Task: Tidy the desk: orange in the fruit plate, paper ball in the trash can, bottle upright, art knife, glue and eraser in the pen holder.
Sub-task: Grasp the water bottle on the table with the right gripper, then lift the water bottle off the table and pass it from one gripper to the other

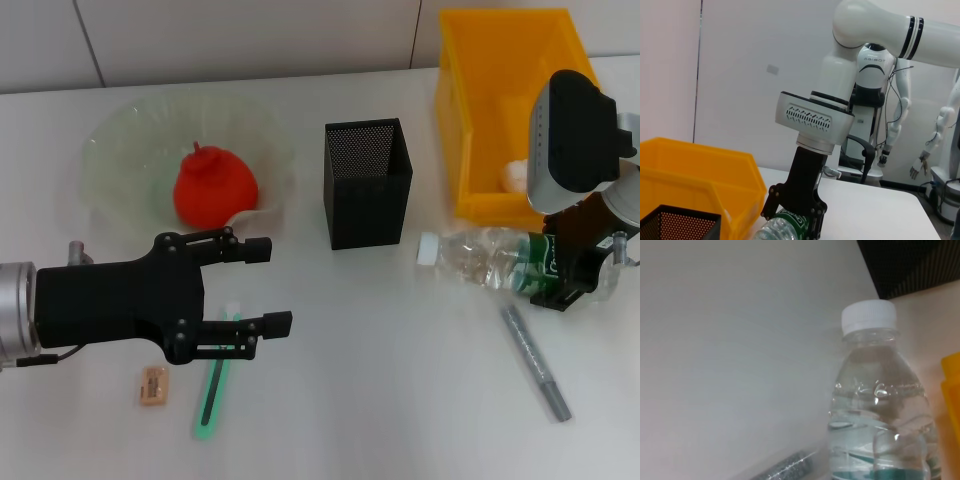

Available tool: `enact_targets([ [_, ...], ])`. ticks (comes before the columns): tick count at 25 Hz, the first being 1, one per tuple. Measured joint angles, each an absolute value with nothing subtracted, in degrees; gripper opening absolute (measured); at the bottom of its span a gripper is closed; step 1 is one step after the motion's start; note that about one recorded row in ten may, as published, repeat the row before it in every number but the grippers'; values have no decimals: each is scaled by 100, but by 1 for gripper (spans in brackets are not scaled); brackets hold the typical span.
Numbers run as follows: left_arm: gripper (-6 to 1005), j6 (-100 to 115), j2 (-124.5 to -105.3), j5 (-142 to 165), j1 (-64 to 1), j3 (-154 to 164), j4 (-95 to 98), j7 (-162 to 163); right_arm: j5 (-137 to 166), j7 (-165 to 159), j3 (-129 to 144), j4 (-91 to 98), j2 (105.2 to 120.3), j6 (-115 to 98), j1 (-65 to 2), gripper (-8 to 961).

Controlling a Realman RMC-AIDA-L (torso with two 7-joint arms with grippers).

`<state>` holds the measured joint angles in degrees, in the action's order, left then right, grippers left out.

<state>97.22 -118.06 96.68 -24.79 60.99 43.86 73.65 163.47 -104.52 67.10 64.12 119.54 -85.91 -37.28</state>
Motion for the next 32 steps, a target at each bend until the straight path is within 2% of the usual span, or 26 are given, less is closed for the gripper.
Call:
enact_targets([
  [9, 812, 9732, -11803, 9668, -2476, 6099, 4417, 7365, 16277, -10497, 6722, 6592, 11956, -8633, -3618, 720],
  [32, 812, 9736, -11816, 9668, -2498, 6061, 4455, 7365, 15534, -10830, 7380, 8648, 11959, -8995, -2525, 721],
])
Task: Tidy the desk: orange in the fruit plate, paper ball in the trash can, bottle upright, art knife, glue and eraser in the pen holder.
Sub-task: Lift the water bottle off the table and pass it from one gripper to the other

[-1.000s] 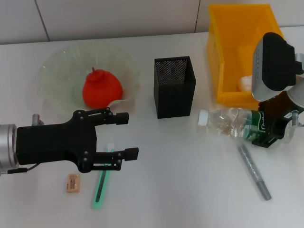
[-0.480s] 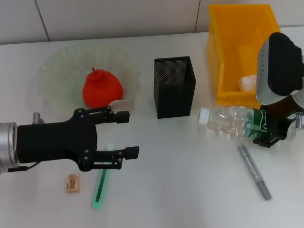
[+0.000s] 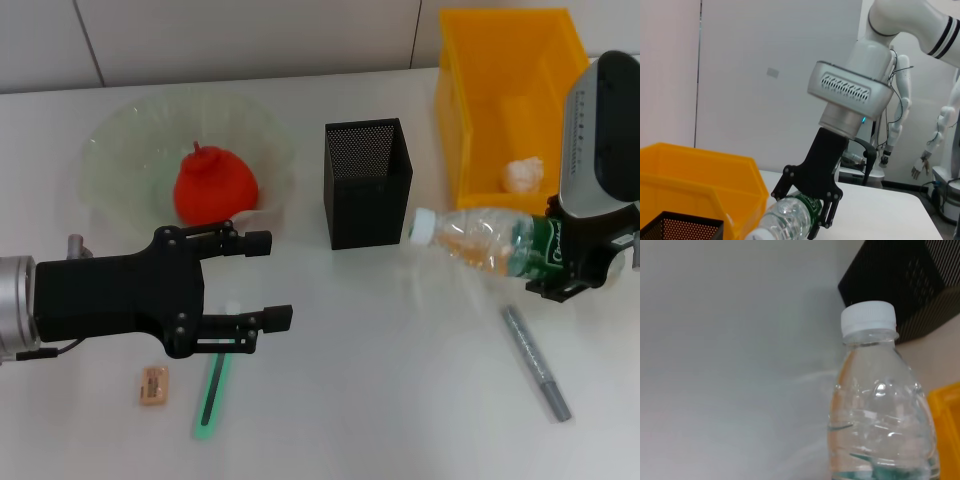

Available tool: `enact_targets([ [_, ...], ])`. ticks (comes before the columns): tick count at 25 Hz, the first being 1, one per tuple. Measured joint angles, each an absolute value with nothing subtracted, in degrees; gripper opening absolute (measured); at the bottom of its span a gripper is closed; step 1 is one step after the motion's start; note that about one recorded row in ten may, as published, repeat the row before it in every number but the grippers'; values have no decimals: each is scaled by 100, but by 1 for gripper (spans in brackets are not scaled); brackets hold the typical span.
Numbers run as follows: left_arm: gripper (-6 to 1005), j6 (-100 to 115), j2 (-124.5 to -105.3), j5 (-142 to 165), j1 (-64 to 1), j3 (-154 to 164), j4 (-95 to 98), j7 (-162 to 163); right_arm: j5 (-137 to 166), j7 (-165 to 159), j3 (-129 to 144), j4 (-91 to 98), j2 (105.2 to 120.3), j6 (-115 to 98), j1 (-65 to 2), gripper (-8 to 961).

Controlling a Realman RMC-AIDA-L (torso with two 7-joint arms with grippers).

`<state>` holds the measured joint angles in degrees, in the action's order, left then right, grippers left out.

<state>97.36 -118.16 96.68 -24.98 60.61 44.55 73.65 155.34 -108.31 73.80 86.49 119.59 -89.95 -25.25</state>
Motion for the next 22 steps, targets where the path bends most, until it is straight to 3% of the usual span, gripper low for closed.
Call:
enact_targets([
  [22, 813, 9743, -11829, 9112, -2319, 5756, 4465, 7232, 13019, -10813, 7205, 10691, 11962, -8818, -1214, 720],
])
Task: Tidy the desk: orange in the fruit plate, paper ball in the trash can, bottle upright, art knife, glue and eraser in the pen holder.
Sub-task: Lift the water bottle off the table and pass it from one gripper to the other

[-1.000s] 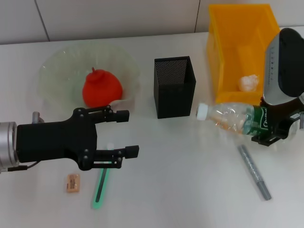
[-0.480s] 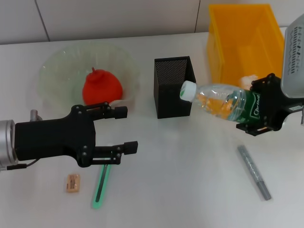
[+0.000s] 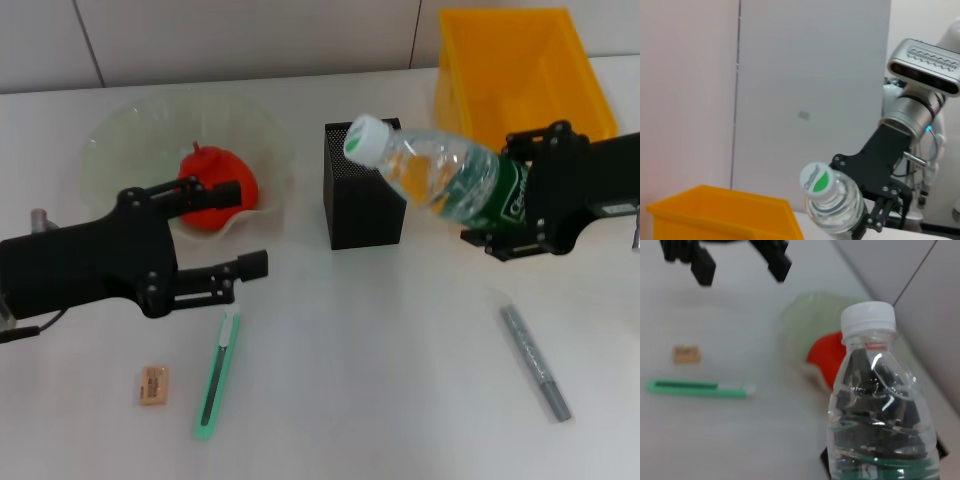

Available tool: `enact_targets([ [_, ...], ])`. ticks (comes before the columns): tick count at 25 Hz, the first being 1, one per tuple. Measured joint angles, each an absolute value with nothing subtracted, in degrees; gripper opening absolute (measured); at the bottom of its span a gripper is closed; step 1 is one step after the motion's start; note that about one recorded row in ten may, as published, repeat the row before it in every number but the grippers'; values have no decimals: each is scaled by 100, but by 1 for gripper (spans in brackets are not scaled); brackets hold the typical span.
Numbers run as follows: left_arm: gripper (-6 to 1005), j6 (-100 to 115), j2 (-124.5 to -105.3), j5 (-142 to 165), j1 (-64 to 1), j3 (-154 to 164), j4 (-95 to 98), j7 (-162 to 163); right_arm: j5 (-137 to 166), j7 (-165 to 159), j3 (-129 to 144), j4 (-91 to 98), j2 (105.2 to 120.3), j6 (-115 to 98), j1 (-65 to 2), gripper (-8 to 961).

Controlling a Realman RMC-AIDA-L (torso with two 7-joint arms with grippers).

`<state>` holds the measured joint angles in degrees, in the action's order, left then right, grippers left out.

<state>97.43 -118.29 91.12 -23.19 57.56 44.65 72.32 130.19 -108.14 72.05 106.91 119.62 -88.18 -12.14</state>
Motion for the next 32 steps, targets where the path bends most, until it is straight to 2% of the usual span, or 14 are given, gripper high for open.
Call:
enact_targets([
  [12, 812, 9866, -11839, 8669, -2217, 5461, 4453, 7102, 10638, -9721, 6620, 9735, 11945, -8086, -724, 721],
  [32, 813, 9916, -11863, 8135, -2388, 5512, 4208, 7061, 8251, -7128, 6229, 6304, 11923, -8946, -1058, 720],
])
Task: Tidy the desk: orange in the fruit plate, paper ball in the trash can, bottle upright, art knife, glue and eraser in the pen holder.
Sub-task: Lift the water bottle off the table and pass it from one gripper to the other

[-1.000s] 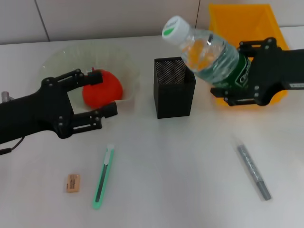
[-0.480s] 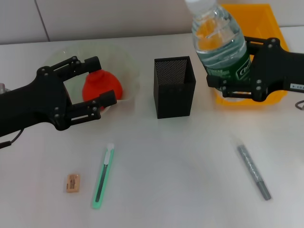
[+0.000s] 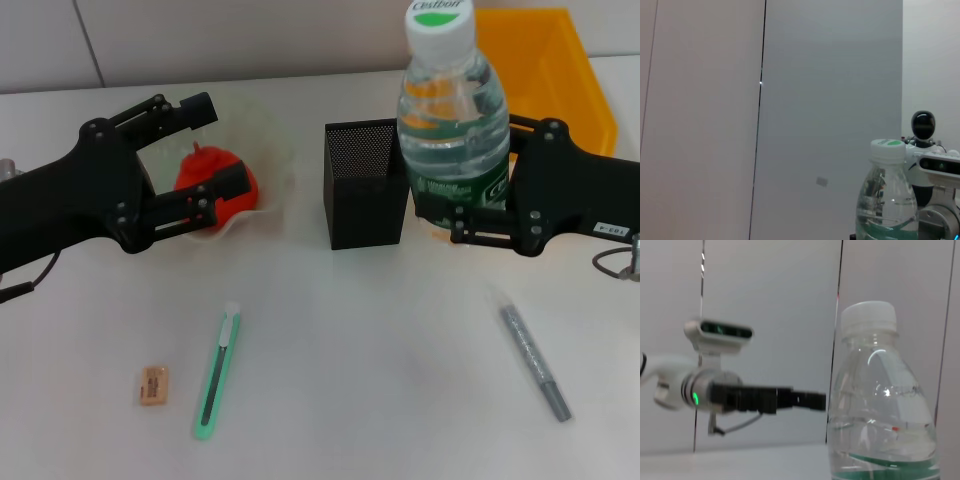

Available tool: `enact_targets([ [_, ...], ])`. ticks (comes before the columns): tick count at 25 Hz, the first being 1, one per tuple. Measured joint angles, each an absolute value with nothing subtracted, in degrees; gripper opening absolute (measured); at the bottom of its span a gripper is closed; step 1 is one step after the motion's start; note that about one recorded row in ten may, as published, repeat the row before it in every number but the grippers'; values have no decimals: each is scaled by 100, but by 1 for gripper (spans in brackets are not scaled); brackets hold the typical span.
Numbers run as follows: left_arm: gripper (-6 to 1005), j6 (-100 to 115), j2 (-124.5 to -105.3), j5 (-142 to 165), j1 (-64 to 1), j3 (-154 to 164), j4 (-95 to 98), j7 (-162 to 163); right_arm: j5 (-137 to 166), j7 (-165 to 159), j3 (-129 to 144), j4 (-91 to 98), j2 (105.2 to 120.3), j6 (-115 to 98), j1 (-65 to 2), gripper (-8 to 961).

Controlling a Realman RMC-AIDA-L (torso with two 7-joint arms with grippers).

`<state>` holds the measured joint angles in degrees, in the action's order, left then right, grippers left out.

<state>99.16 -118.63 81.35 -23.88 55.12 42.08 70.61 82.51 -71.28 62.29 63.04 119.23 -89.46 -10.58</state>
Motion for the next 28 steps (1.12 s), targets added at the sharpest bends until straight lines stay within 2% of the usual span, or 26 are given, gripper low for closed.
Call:
enact_targets([
  [12, 813, 9834, -11874, 7962, -2583, 5654, 3929, 7059, 8162, -7042, 6169, 5470, 11909, -8790, -1378, 719],
  [28, 812, 9533, -11868, 7989, -2824, 6102, 3924, 6977, 9612, -7899, 6197, 5585, 11909, -8680, -1900, 721],
])
